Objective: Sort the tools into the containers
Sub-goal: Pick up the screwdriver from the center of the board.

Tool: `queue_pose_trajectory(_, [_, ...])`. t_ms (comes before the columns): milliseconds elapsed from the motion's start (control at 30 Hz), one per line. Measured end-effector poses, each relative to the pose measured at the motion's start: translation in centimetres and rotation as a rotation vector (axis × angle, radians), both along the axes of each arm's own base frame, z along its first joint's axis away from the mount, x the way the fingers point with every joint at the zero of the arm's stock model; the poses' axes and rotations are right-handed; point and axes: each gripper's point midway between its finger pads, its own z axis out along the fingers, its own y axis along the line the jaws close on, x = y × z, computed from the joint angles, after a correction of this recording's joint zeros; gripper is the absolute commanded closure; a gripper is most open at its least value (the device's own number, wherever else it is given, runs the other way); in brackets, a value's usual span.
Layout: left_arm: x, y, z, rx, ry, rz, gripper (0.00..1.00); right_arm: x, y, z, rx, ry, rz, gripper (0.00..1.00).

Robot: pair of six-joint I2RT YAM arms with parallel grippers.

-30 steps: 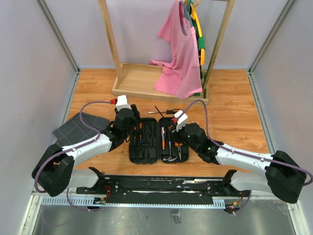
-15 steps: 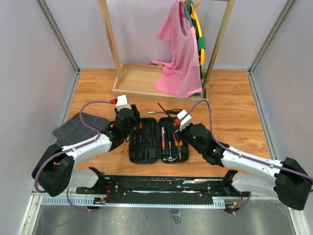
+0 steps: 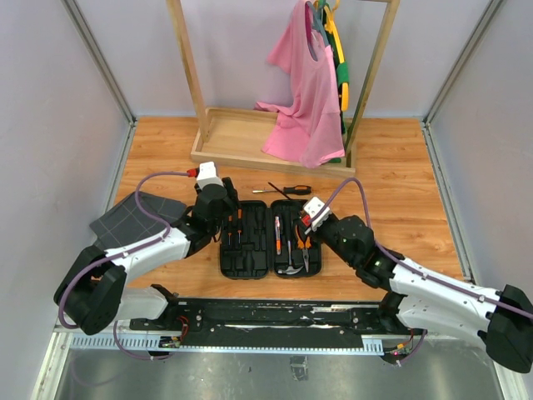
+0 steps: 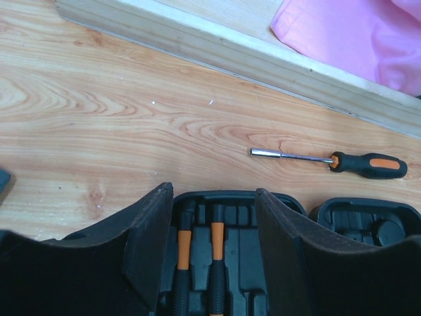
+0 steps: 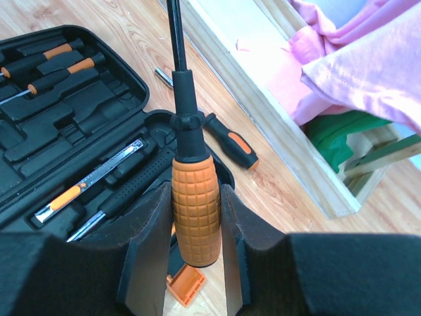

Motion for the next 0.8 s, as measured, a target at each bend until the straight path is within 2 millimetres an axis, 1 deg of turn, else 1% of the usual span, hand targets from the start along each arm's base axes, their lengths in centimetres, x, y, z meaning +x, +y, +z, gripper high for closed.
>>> queue_pose_trajectory(100, [-0.1,0.1,0.2,-0.001,-0.001,0.002,0.44,-0.3,-0.1,0.4,-0.042,-0.034,0.039,0.98])
queue_pose_trajectory(167, [-0.4,0.4,0.7,-0.003,-0.004,0.005,0.42,-0.7,-0.1,0.4,-0.073,-0.049,0.074,0.99])
queue_pose_trajectory(233, [-0.7,0.8,1.6,-0.011,-0.021,0.012,0.37,-1.2,0.0,0.3,-0.108,-0.058,0.115,0.98])
queue_pose_trajectory(300, [-1.3,1.4,3.3,-0.031,-0.057,0.020,0.33,-1.8,0.0,0.0,-0.148,-0.066,0.165,0.99])
queue_pose_trajectory(367, [-1.8,2.1,5.6,-0.062,-0.107,0.025,0.30,-2.4,0.0,-0.3,-0.187,-0.075,0.206,0.98])
queue_pose_trajectory(433, [-2.5,2.5,7.5,-0.090,-0.145,0.024,0.30,-2.9,-0.1,-0.6,-0.233,-0.083,0.253,0.98])
queue_pose_trajectory(500, [-3.0,2.5,8.6,-0.107,-0.156,0.010,0.30,-3.4,-0.1,-0.9,-0.281,-0.093,0.299,0.98])
queue_pose_trajectory(567, [-3.4,2.0,9.3,-0.121,-0.148,-0.027,0.30,-3.9,0.0,-1.1,-0.326,-0.104,0.346,0.98])
queue_pose_trajectory(633, [-3.8,1.2,9.6,-0.133,-0.126,-0.075,0.30,-4.3,0.1,-1.2,-0.374,-0.119,0.399,0.98])
queue_pose_trajectory(733, [-4.5,-0.3,9.5,-0.149,-0.078,-0.162,0.30,-4.8,0.1,-1.6,-0.432,-0.144,0.461,0.99])
queue_pose_trajectory(800, [-5.1,-1.2,9.0,-0.149,-0.036,-0.220,0.30,-5.3,0.1,-2.0,-0.471,-0.154,0.502,0.99])
